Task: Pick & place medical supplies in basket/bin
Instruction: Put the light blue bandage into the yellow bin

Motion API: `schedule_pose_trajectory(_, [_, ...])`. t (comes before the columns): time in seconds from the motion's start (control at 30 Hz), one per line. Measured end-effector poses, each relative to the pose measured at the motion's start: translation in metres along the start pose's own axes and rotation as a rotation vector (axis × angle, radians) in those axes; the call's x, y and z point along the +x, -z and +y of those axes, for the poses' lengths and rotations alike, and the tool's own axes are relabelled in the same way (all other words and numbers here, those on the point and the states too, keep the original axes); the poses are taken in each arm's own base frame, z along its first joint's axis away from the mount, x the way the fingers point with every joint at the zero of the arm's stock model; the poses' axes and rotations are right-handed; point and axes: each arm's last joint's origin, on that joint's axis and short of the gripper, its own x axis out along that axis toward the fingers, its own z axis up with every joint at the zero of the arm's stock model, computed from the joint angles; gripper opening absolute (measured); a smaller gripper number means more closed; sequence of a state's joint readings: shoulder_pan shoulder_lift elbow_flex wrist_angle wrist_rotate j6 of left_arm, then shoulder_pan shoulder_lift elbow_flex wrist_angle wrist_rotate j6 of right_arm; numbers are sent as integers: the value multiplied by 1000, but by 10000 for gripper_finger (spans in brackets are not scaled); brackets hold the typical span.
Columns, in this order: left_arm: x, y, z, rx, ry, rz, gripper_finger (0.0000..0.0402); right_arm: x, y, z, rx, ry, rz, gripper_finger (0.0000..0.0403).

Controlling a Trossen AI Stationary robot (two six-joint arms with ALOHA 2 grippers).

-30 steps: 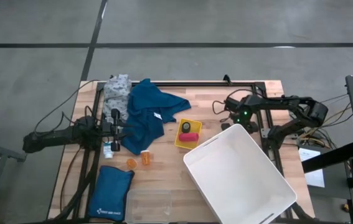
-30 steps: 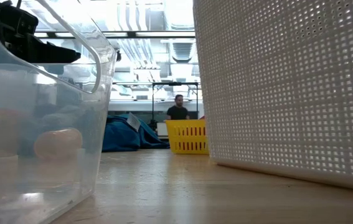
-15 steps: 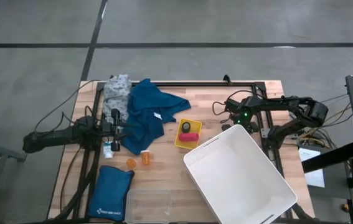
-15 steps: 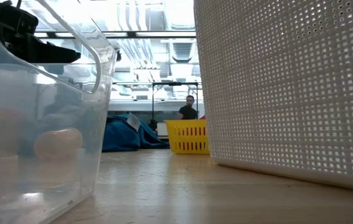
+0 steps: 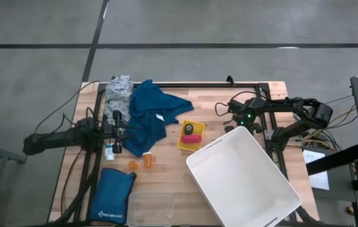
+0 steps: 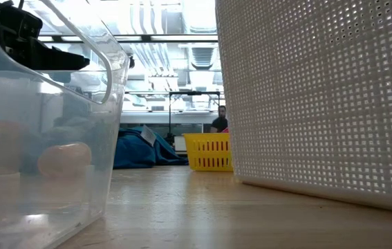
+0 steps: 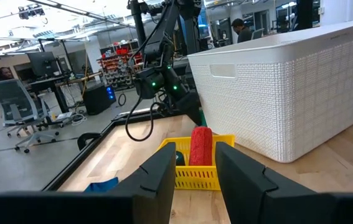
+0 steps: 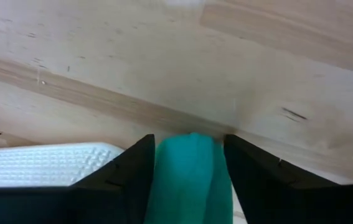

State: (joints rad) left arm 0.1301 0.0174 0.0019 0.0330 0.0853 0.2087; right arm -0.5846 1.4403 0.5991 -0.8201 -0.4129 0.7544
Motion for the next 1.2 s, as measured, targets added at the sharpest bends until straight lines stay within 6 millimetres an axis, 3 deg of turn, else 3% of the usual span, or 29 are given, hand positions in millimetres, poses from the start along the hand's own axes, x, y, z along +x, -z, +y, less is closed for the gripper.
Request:
schedule_pose_trajectory(0.47, [0, 0, 0, 0, 1, 0, 118, -9, -1, 4, -53, -52, -104, 127])
schedule_pose_trajectory(0.83, [0, 0, 0, 0, 0, 0, 118, -36, 14, 4, -126, -150, -248, 106])
schedule_pose_trajectory(1.2, [0, 0, 0, 0, 0, 0, 118, -69, 34, 1, -234, -247, -530, 107])
